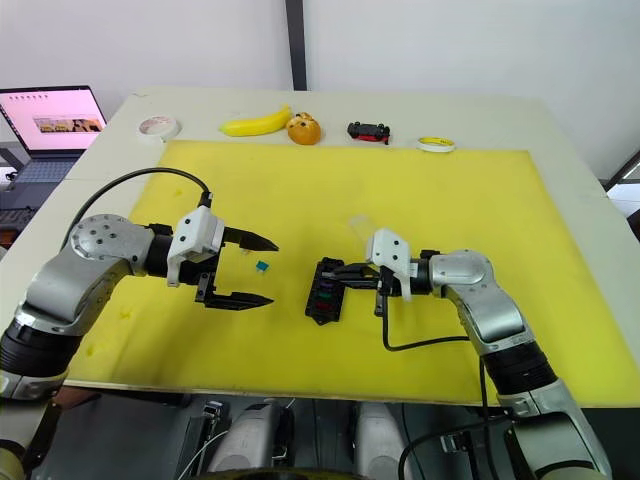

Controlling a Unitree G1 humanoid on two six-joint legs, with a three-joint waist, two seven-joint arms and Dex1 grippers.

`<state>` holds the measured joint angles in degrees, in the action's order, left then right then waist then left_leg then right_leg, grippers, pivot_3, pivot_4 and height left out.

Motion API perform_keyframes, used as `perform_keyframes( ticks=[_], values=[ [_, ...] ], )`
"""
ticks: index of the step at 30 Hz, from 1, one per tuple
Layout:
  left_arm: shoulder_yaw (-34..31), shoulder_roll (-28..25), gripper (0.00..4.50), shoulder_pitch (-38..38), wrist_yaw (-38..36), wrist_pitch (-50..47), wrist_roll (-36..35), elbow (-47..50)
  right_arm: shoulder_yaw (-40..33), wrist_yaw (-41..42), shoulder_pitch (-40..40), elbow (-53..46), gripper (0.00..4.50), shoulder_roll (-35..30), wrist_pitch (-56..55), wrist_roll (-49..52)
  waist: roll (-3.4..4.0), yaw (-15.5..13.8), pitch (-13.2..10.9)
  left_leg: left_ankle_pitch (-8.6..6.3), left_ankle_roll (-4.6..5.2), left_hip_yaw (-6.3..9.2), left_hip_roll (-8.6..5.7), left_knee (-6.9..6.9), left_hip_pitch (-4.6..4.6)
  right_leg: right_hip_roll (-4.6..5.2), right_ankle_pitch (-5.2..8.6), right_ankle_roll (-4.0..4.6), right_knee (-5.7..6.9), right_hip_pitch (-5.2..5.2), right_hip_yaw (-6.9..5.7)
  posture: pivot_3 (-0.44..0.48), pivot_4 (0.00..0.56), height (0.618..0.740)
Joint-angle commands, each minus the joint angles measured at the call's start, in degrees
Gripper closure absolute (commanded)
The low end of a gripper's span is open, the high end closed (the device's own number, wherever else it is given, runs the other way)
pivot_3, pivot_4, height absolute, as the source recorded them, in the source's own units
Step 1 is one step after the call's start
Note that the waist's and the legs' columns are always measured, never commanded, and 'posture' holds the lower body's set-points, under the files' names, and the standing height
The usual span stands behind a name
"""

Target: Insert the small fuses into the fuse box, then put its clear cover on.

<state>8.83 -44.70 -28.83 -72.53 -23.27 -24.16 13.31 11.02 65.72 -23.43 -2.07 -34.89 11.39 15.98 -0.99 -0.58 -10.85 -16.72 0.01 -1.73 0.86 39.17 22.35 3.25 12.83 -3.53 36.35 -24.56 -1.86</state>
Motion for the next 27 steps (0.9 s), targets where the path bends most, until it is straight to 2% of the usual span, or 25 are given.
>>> perform_keyframes(
  ticks=[1,3,6,8,27],
  values=[
    [-0.77,-0.37,0.05,-0.2,0.1,0.58,0.22,1.27,1.64,0.59,0.62,0.68,4.5,-1.02,1.34,-1.86,0.0,0.0,0.01,0.0,0.0,0.0,0.0,0.0,0.0,0.0,0.0,0.0,0.0,0.0,0.0,0.0,0.15,0.737],
    [-0.74,-0.36,0.05,-0.29,0.14,0.46,0.21,1.24,1.13,0.56,0.41,0.26,4.5,-0.94,2.06,-1.14,0.0,0.0,0.01,0.0,0.0,0.0,0.0,0.0,0.0,0.0,0.0,0.0,0.0,0.0,0.0,0.0,0.15,0.737],
    [-0.68,-0.36,0.0,-0.38,0.17,0.36,0.21,1.29,0.38,0.36,0.02,-0.41,3.56,-0.57,3.21,-0.09,0.0,-0.01,0.01,0.0,0.0,0.0,0.0,0.0,0.0,0.0,0.0,0.0,0.0,0.0,0.0,0.0,0.15,0.737],
    [-0.67,-0.37,0.0,-0.3,0.2,0.41,0.26,1.29,-0.13,-0.09,-0.25,-1.21,2.64,-0.31,3.85,0.15,0.0,-0.02,0.01,0.0,0.0,0.0,0.0,0.0,0.0,0.0,0.0,0.0,0.0,0.0,0.01,0.0,0.15,0.737],
    [-0.82,-0.38,0.0,-0.58,-0.35,1.32,0.65,-0.1,-4.37,1.15,-4.99,-5.61,2.64,-0.83,10.17,7.11,0.01,-0.04,0.0,-0.01,0.01,0.01,0.01,-0.01,0.01,0.0,0.0,0.0,-0.01,-0.01,0.0,0.0,0.15,0.737]
  ],
)
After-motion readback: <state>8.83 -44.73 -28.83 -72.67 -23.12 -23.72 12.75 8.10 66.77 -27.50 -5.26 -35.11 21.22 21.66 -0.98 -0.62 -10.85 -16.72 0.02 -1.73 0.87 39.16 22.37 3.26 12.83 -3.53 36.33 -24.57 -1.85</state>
